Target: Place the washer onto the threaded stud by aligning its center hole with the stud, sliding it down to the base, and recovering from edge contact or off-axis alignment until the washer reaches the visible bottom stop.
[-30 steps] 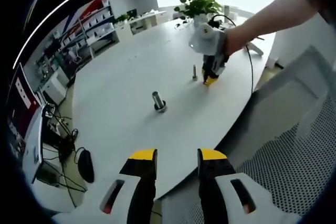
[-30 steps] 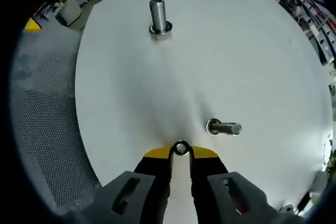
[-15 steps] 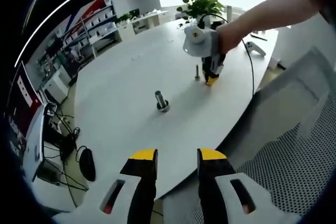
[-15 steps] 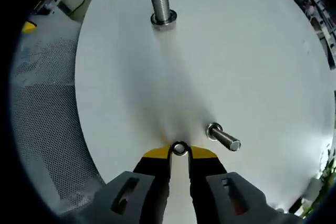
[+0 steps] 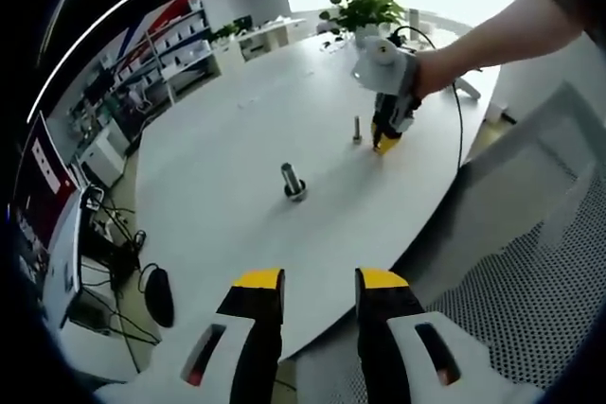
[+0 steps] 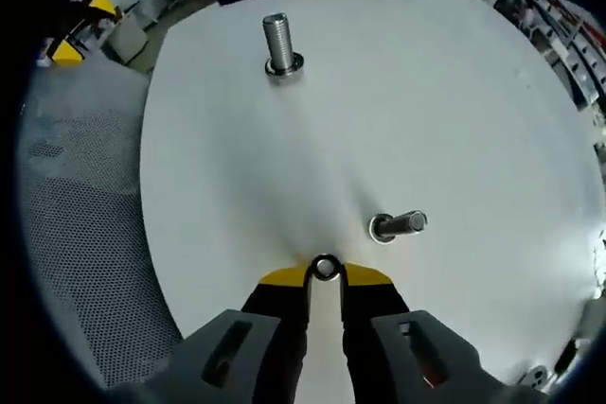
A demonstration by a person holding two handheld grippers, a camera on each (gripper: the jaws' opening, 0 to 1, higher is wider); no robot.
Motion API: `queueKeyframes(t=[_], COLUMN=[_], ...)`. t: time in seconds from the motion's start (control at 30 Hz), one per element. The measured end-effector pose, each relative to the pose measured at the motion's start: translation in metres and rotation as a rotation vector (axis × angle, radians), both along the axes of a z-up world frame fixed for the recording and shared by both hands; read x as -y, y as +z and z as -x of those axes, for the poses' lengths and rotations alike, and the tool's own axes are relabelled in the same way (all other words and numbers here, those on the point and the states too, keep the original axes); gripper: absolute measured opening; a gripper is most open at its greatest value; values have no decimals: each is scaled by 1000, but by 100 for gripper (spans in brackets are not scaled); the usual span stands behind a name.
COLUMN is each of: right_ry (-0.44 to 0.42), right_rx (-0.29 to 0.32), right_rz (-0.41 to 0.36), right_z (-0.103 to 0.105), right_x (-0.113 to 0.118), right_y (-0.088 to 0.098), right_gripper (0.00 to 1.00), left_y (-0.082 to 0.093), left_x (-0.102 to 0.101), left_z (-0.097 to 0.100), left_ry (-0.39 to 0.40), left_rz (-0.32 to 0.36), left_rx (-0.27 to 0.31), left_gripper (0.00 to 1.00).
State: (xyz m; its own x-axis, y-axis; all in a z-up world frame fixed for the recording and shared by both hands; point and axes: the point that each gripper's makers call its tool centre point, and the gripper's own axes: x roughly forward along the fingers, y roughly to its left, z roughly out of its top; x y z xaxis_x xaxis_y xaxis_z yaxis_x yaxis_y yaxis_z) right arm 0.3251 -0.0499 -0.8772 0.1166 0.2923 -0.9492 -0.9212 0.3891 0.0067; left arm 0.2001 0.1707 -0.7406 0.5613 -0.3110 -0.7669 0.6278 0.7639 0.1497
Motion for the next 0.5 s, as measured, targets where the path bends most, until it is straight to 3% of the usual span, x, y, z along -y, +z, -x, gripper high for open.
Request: queueKeyframes(t=[0.33,0.5], right_ry=[-64,-109], right_rx=[27,77], right_rz=[-59,-119], right_z=[-3,-14], right_x=[9,6], right_y=[17,37], right_gripper=[13,13], left_y=[0,-1], left_x=[-1,-2], left_z=[-1,-1], left_ry=[6,8], left_rz=[1,1], left_rx=[-2,-1], left_gripper=[28,28])
